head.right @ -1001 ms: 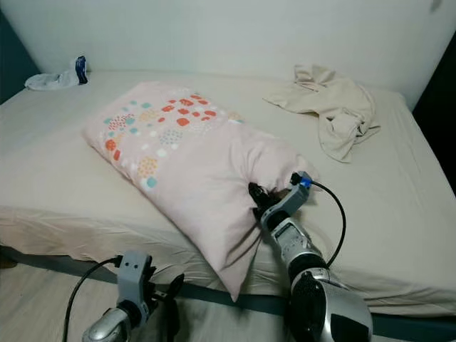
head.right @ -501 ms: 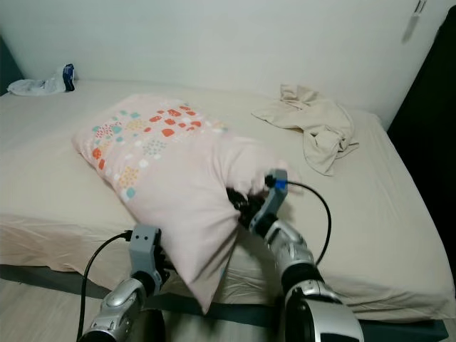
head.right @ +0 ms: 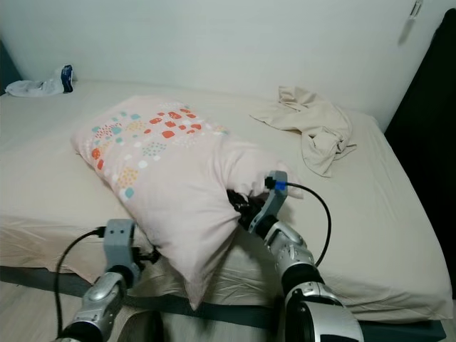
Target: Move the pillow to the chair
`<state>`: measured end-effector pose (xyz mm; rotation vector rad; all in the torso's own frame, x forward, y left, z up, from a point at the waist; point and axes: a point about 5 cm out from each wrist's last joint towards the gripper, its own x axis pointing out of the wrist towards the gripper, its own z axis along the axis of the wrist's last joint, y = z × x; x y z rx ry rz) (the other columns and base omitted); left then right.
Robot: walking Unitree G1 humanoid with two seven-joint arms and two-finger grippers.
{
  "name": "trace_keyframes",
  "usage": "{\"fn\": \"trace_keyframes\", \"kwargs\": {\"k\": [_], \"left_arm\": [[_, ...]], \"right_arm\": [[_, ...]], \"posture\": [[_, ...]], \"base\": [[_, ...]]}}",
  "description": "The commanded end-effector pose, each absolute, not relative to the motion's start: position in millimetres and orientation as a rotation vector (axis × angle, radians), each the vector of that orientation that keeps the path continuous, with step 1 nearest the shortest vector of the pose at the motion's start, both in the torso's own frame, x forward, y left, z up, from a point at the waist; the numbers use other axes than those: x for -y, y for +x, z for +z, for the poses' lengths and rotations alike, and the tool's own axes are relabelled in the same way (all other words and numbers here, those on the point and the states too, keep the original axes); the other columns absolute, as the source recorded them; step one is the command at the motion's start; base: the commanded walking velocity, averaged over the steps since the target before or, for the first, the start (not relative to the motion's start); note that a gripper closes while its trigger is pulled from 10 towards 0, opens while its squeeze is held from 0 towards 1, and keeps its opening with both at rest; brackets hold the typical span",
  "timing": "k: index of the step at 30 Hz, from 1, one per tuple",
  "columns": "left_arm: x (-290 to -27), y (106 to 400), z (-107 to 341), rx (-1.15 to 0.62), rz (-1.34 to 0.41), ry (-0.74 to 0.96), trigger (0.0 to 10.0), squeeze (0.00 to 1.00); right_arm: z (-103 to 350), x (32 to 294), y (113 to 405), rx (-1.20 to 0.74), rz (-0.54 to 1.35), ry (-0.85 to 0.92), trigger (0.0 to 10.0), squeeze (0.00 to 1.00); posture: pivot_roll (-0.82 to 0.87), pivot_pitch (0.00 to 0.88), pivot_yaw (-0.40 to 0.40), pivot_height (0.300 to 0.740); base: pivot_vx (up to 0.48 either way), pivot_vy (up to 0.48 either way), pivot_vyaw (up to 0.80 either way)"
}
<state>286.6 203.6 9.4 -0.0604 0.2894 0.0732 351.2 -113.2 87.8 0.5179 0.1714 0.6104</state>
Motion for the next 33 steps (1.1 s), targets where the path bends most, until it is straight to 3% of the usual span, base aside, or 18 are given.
{"fn": "trace_keyframes", "kwargs": {"k": [1, 9, 18, 25, 33], "left_arm": [[-206.7, 286.3, 8.5, -0.296, 0.090, -0.056, 10.0, 0.00], [-198.4, 278.5, 0.4, -0.312, 0.062, -0.054, 10.0, 0.00], [-180.7, 262.3, -11.2, -0.312, -0.026, -0.046, 10.0, 0.00], [-170.6, 253.2, -14.8, -0.298, -0.090, -0.026, 10.0, 0.00], [-169.6, 248.6, -21.2, -0.340, -0.089, -0.023, 10.0, 0.00]], "right_arm": [[88.3, 109.0, 351.6, -0.176, 0.618, 0.505, 0.0, 0.00], [61.2, 110.3, 336.3, -0.266, 0.576, 0.481, 0.0, 0.00], [33.2, 103.2, 306.1, -0.312, 0.652, 0.476, 0.0, 0.00], [10.0, 119.5, 283.8, -0.381, 0.616, 0.432, 0.0, 0.00], [2.7, 128.5, 278.9, -0.424, 0.581, 0.382, 0.0, 0.00]], "posture": [[0.13, 0.000, -0.069, 0.570], [0.13, 0.000, -0.067, 0.605], [0.13, 0.000, -0.070, 0.640], [0.13, 0.000, -0.075, 0.675], [0.12, 0.000, -0.076, 0.710]], "base": [[0.000, 0.000, 0.00], [0.000, 0.000, 0.00], [0.000, 0.000, 0.00], [0.000, 0.000, 0.00], [0.000, 0.000, 0.00]]}}
